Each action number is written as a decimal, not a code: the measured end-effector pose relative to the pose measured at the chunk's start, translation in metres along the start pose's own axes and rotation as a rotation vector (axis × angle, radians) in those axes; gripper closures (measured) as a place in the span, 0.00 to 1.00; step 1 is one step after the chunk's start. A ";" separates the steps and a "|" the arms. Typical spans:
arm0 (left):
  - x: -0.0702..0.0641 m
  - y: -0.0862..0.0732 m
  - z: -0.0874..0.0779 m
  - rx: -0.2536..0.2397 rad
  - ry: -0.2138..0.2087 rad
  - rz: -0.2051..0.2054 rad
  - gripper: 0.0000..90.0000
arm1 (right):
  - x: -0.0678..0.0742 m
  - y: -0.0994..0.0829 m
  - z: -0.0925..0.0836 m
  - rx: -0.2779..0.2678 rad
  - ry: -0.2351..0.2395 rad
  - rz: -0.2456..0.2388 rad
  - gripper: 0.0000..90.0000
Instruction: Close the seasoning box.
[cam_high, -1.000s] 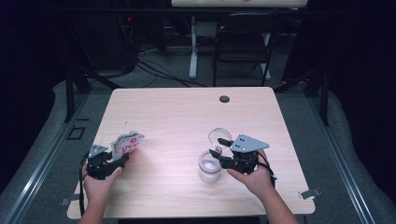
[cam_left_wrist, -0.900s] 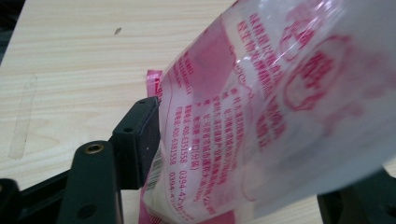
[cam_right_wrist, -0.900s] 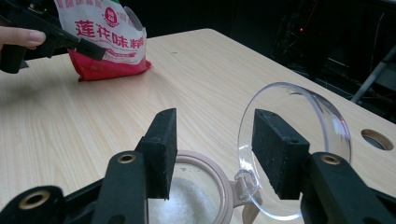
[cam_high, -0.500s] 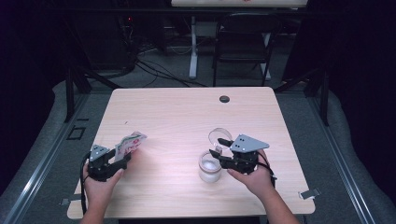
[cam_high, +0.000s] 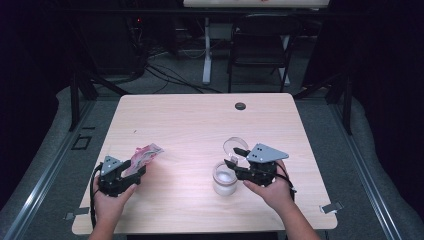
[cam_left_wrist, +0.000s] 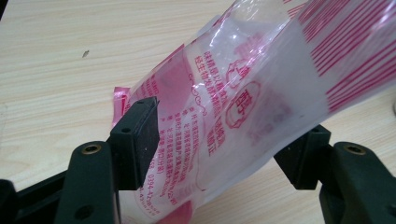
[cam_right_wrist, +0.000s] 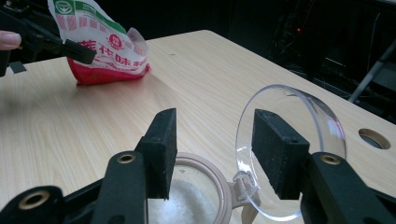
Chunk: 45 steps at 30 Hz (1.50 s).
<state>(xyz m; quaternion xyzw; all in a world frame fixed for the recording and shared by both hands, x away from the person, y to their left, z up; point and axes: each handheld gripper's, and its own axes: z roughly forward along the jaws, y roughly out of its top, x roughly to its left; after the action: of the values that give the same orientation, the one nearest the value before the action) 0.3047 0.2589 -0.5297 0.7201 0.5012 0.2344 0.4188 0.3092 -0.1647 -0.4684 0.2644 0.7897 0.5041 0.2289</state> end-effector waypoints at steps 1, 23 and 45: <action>-0.001 0.000 0.000 -0.001 -0.003 0.001 0.41 | 0.000 0.000 0.000 -0.001 -0.003 0.002 0.56; -0.040 0.000 0.004 0.029 -0.081 0.126 0.40 | 0.001 0.002 -0.001 -0.008 0.002 -0.007 0.56; -0.080 -0.002 0.017 0.064 -0.167 0.224 0.39 | 0.003 0.002 -0.001 -0.005 0.003 -0.013 0.54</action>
<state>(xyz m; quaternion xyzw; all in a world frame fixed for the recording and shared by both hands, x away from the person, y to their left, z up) 0.2856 0.1792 -0.5335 0.8014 0.3885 0.2027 0.4071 0.3064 -0.1622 -0.4662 0.2578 0.7906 0.5049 0.2316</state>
